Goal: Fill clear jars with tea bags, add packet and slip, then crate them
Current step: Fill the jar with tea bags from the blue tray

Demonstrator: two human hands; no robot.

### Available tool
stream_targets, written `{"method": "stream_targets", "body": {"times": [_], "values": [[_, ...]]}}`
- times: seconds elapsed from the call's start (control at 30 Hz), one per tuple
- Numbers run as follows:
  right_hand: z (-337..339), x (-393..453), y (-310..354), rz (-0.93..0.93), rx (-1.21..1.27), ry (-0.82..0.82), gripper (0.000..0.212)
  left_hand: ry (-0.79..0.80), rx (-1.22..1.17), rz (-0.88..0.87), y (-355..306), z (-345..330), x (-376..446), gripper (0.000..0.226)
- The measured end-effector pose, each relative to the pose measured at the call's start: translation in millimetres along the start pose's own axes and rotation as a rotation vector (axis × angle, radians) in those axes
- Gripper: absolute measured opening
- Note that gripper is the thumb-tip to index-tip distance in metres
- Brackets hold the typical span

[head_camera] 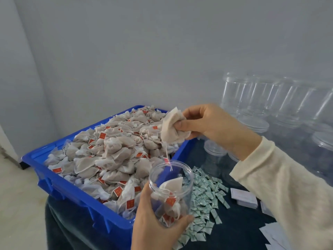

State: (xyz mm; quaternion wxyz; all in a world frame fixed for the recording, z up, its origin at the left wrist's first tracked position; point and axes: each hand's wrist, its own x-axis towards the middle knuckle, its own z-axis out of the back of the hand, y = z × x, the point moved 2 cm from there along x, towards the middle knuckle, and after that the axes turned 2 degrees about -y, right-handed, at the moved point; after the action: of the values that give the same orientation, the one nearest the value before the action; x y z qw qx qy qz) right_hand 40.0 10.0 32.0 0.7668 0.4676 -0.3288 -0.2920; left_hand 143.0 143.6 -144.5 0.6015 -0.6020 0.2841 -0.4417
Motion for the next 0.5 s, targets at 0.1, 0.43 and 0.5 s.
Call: {"method": "stream_targets", "body": {"times": [0.1, 0.43, 0.5], "values": [[-3.6, -24.7, 9.1, -0.035, 0.053, 0.068, 0.018, 0.012, -0.061, -0.066, -2.4, -3.2, 0.3, 0.097], [-21.2, -47.1, -10.0, -0.080, -0.105, 0.137, 0.006, -0.012, -0.036, -0.092, 3.7, -4.1, 2.9, 0.128], [-26.2, -47.5, -14.9, -0.076, -0.199, 0.147, 0.006, -0.002, -0.053, -0.104, 4.0, -4.4, 3.3, 0.128]]}}
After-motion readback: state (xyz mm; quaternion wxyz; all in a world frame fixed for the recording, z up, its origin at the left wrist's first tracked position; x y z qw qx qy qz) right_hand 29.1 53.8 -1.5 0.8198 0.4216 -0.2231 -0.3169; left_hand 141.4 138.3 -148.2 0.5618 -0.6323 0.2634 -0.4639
